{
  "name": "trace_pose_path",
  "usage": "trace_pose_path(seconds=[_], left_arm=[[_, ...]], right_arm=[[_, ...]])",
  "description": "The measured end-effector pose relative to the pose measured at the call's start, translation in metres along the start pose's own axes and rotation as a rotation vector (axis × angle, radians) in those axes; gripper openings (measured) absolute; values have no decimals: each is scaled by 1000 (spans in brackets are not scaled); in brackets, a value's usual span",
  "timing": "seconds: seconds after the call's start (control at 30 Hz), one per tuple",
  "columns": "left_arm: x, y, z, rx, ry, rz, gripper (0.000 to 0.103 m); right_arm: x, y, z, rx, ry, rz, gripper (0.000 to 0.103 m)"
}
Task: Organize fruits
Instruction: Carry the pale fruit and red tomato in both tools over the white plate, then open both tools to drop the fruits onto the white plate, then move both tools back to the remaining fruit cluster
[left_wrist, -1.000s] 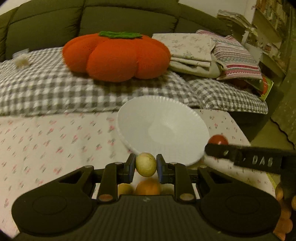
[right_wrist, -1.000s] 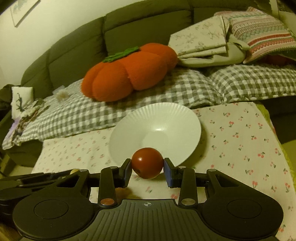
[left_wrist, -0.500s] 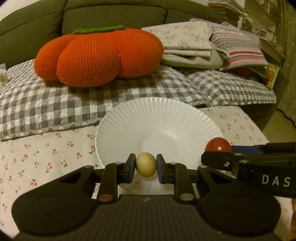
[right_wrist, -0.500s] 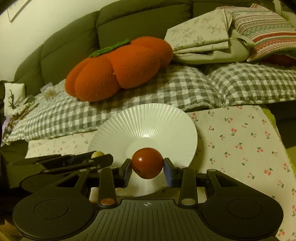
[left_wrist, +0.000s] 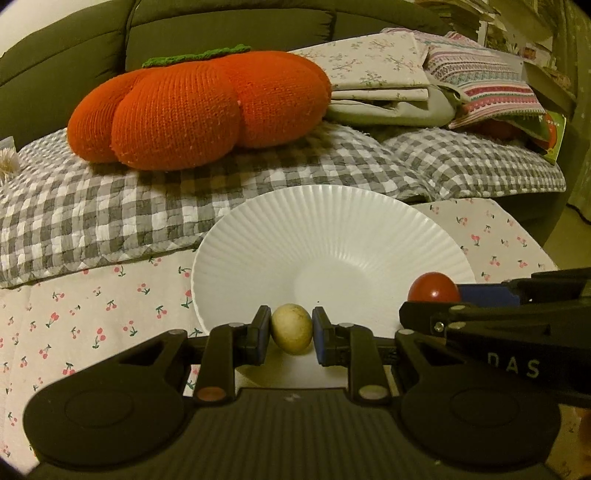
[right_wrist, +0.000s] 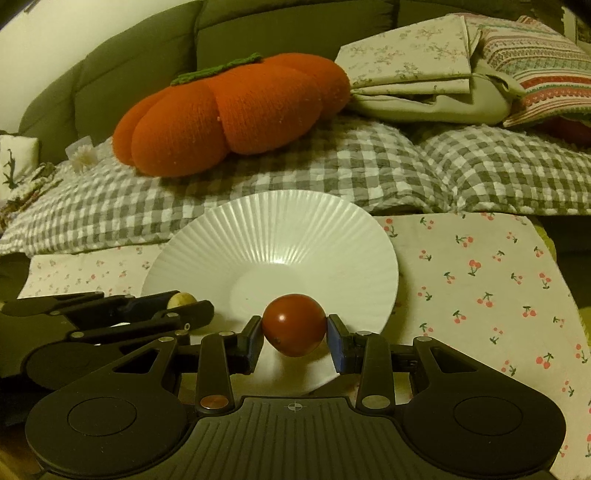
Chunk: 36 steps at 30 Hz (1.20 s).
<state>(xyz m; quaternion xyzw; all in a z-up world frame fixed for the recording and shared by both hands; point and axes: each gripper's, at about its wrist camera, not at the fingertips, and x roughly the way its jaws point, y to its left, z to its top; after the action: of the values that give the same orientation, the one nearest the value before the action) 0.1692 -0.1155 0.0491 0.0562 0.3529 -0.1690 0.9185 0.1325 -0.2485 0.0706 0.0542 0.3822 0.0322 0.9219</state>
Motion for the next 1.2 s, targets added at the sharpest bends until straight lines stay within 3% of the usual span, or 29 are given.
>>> trace_pose_path(seconds=[0.17, 0.23, 0.3, 0.37, 0.53, 0.87, 1.2], left_arm=[[-3, 2, 2, -21, 3, -15, 38], [-6, 4, 2, -29, -3, -7, 56], [-11, 5, 2, -29, -15, -1, 63], [-15, 5, 3, -22, -17, -3, 64], [-28, 12, 4, -37, -23, -1, 64], [-66, 30, -5, -117, -23, 8, 64], [-134, 55, -30, -213, -26, 64, 64]], right_arm=[[-2, 1, 0, -15, 0, -19, 38], [-6, -3, 1, 10, -11, -24, 44], [-12, -7, 3, 30, -24, -24, 48], [-18, -11, 6, 50, -37, -25, 55], [-34, -14, 12, 92, -71, -20, 55], [-75, -6, 9, 127, -135, 27, 69], [-127, 31, -17, -6, -176, 80, 89]])
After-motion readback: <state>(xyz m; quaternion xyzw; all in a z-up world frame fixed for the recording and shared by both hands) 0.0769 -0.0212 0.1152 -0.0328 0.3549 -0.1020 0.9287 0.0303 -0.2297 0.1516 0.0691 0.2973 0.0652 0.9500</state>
